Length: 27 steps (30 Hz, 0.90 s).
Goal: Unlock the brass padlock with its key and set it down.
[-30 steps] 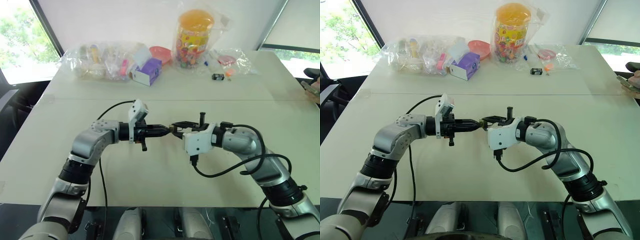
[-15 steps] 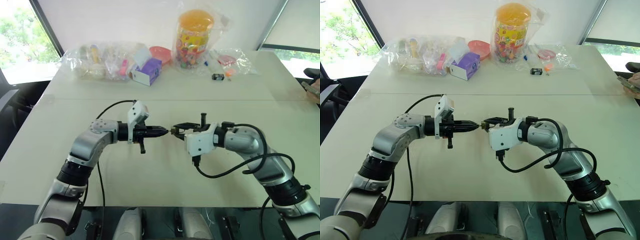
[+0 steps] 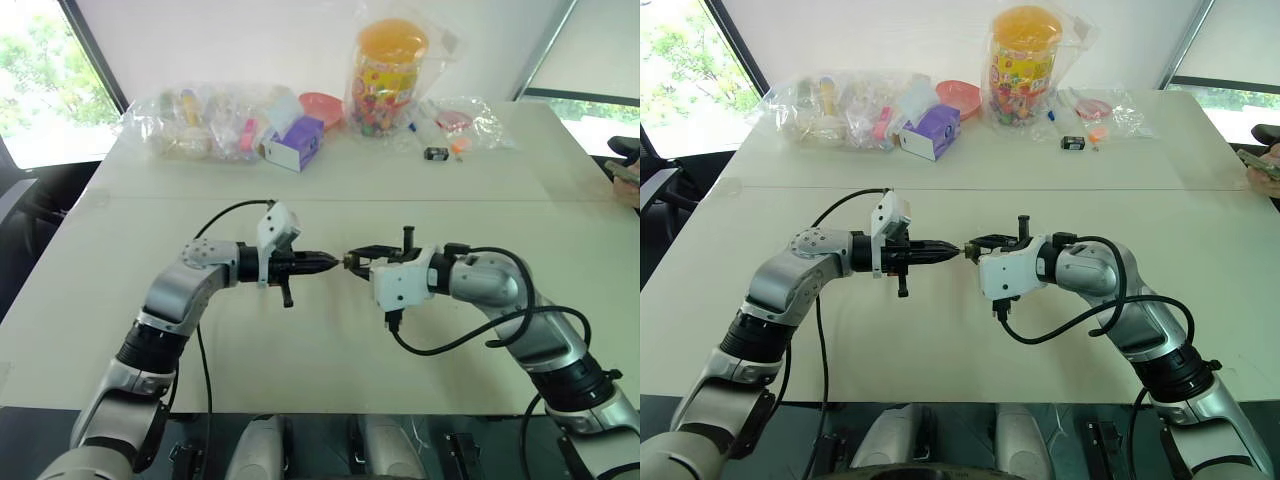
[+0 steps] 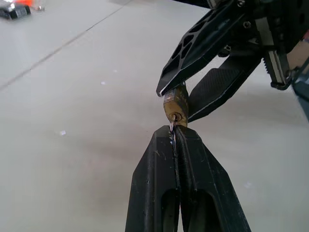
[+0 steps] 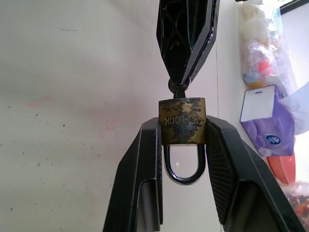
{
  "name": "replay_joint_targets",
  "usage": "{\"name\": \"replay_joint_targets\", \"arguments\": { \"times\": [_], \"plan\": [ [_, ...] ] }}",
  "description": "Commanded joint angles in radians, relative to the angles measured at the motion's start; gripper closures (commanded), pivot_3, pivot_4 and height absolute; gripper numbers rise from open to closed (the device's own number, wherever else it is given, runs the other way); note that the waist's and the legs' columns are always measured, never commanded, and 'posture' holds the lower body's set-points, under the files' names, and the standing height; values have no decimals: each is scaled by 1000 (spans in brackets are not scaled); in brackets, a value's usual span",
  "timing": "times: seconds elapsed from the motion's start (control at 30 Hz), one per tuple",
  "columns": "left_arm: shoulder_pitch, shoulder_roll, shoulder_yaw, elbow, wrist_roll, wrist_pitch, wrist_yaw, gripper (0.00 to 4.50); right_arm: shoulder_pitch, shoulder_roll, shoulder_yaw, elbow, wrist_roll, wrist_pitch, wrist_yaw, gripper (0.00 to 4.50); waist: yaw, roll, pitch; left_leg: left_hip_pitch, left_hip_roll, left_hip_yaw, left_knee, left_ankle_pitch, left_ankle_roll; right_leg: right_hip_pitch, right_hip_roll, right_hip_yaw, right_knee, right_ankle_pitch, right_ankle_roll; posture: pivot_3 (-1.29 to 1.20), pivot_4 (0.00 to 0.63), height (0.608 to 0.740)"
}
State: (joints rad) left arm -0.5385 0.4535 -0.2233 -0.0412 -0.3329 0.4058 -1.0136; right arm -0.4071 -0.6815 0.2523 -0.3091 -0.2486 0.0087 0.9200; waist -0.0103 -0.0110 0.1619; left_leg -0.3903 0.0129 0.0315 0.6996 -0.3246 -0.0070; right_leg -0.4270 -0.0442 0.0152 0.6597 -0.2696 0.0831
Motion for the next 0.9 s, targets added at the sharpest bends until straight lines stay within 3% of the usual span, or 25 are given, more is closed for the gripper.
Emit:
{"name": "replay_joint_targets", "arguments": {
  "times": [0.03, 0.27, 0.37, 0.47, 0.63, 0.77, 0.9],
  "plan": [
    [0, -26, 1, -8, 99, -217, 59, 4438, -3, 25, -13, -94, 106, 92, 44, 3838, 0, 0, 0, 0, 0, 0, 0, 0, 0, 0, 0, 0, 0, 0, 0, 0, 150, 735],
    [4, -39, -17, 82, 213, -556, 46, 4438, -13, 15, -15, -119, 174, 199, 95, 3838, 1, 0, 0, 0, 0, 0, 0, 0, 0, 0, -1, 0, 0, 0, 0, 0, 150, 735],
    [-4, -38, -18, 111, 221, -610, 37, 4438, -31, 11, -12, -103, 174, 198, 102, 3838, 0, 0, 0, 0, 0, 0, 0, 0, 0, 0, 0, 0, 0, 0, 0, 0, 150, 735],
    [-2, -42, -3, 107, 170, -464, 36, 4438, -46, 14, -9, -93, 166, 186, 99, 3838, 0, 0, 0, 0, 0, 0, 0, 0, 0, 0, 0, 0, 0, 0, 0, 0, 150, 735],
    [11, -32, 59, 7, -126, 93, 20, 4438, -58, 11, -4, -70, 129, 133, 71, 3838, -2, 0, 0, 0, 0, 0, 0, 0, 0, 0, 1, 0, 0, 0, 0, 0, 150, 735],
    [9, -47, 111, -34, -275, 350, 57, 2578, -62, 8, -1, -58, 123, 111, 60, 3838, -3, 0, 0, 0, 1, -1, 0, 0, 0, 0, 1, 0, 1, 0, 0, 0, 150, 735],
    [-8, -69, 154, -33, -336, 456, 102, 561, -63, 5, 0, -55, 122, 102, 57, 3838, 0, 0, 0, 0, 0, -1, 0, 0, 0, 0, 0, 0, 1, 0, 0, 0, 150, 735]
  ]
}}
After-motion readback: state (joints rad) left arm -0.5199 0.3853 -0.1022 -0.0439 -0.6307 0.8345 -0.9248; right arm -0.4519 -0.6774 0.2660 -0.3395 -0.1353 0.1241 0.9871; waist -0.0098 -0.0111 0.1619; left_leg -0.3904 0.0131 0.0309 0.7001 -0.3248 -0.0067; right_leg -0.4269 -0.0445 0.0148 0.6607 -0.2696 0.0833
